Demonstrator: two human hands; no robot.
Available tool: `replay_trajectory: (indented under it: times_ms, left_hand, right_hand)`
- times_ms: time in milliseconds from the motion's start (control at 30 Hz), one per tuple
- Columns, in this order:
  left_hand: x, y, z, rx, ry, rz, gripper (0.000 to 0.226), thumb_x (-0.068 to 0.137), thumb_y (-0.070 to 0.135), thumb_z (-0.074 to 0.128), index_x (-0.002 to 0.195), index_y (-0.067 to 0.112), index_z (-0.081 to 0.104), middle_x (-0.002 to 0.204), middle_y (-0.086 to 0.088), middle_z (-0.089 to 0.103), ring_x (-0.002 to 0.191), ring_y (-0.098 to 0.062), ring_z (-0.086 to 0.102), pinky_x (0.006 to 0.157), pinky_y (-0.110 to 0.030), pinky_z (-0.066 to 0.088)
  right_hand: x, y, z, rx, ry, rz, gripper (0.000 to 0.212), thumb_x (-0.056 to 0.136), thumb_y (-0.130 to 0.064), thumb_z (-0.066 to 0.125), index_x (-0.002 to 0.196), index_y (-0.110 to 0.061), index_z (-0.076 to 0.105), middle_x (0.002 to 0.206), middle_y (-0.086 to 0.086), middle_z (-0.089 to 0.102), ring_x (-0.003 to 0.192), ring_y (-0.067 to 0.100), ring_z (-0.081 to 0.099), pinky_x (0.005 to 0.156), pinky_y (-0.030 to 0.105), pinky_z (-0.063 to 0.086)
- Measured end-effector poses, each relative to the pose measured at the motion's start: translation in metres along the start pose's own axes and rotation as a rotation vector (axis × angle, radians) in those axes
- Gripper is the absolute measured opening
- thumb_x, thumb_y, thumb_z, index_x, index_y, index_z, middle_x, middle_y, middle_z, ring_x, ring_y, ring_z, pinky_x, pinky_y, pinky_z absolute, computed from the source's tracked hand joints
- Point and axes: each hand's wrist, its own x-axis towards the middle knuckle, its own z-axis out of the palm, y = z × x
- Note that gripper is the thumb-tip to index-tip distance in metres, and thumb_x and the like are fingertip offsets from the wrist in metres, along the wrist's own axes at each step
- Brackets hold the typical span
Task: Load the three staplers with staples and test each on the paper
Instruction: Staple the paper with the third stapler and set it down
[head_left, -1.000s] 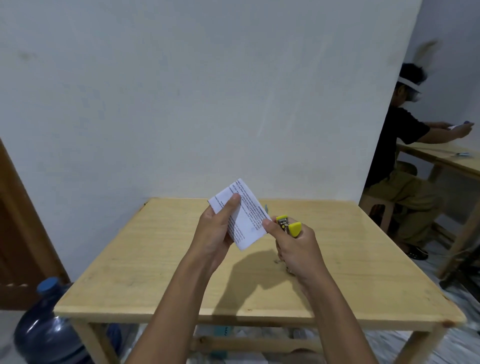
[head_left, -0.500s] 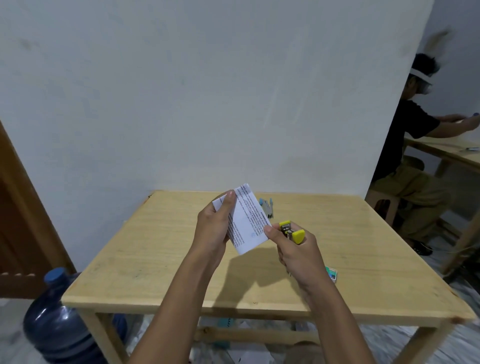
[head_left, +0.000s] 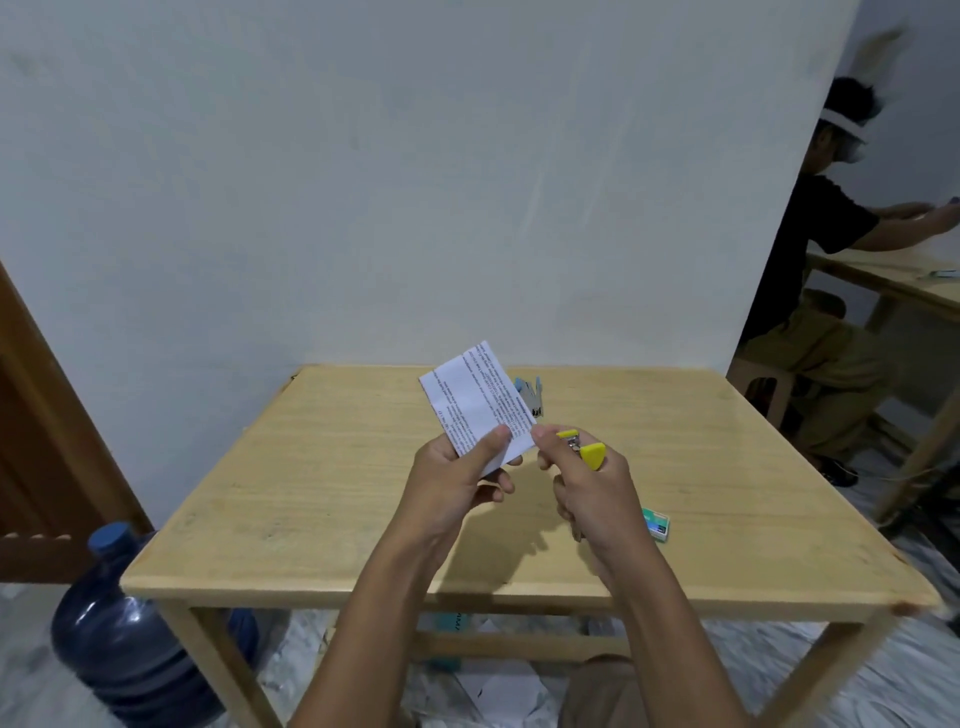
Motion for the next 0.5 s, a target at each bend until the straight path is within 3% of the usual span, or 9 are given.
replay_trajectory:
  times_ms: [67, 167, 333, 500]
  left_hand:
    - [0.0, -0.002, -0.002, 0.008, 0.041, 0.021, 0.02, 0.09, 0.025, 0.067, 0.103, 0.009, 0.071, 0.075, -0.004, 0.07, 0.054, -0.017, 0.054, 0.053, -0.025, 0.047]
    - [-0.002, -0.005, -0.003, 0.024, 0.089, 0.045, 0.02, 0.09, 0.025, 0.067, 0.103, 0.011, 0.071, 0.075, -0.002, 0.071, 0.051, -0.014, 0.051, 0.053, -0.025, 0.046]
    - [-0.009, -0.015, 0.003, 0.044, 0.124, 0.077, 0.016, 0.091, 0.023, 0.067, 0.101, 0.011, 0.072, 0.076, 0.0, 0.071, 0.049, -0.011, 0.05, 0.051, -0.024, 0.045]
    - [-0.011, -0.023, 0.001, 0.134, 0.155, 0.109, 0.013, 0.091, 0.022, 0.067, 0.097, 0.012, 0.073, 0.075, -0.003, 0.068, 0.048, -0.01, 0.05, 0.053, -0.028, 0.045]
  right_hand:
    - [0.001, 0.001, -0.004, 0.068, -0.096, 0.082, 0.032, 0.088, -0.044, 0.063, 0.093, -0.012, 0.061, 0.072, -0.001, 0.048, 0.043, 0.01, 0.027, 0.045, 0.026, 0.02]
    - [0.001, 0.006, -0.007, 0.142, -0.225, 0.179, 0.044, 0.074, -0.052, 0.056, 0.092, -0.012, 0.05, 0.077, 0.001, 0.05, 0.042, 0.01, 0.029, 0.043, 0.023, 0.022]
    - [0.001, 0.011, -0.002, 0.222, -0.363, 0.213, 0.047, 0.076, -0.047, 0.05, 0.101, -0.007, 0.057, 0.077, 0.005, 0.045, 0.046, 0.011, 0.033, 0.043, 0.023, 0.029]
    - [0.001, 0.016, 0.0, 0.265, -0.406, 0.194, 0.056, 0.083, -0.048, 0.057, 0.125, -0.01, 0.059, 0.078, 0.005, 0.044, 0.055, 0.011, 0.041, 0.051, 0.026, 0.036]
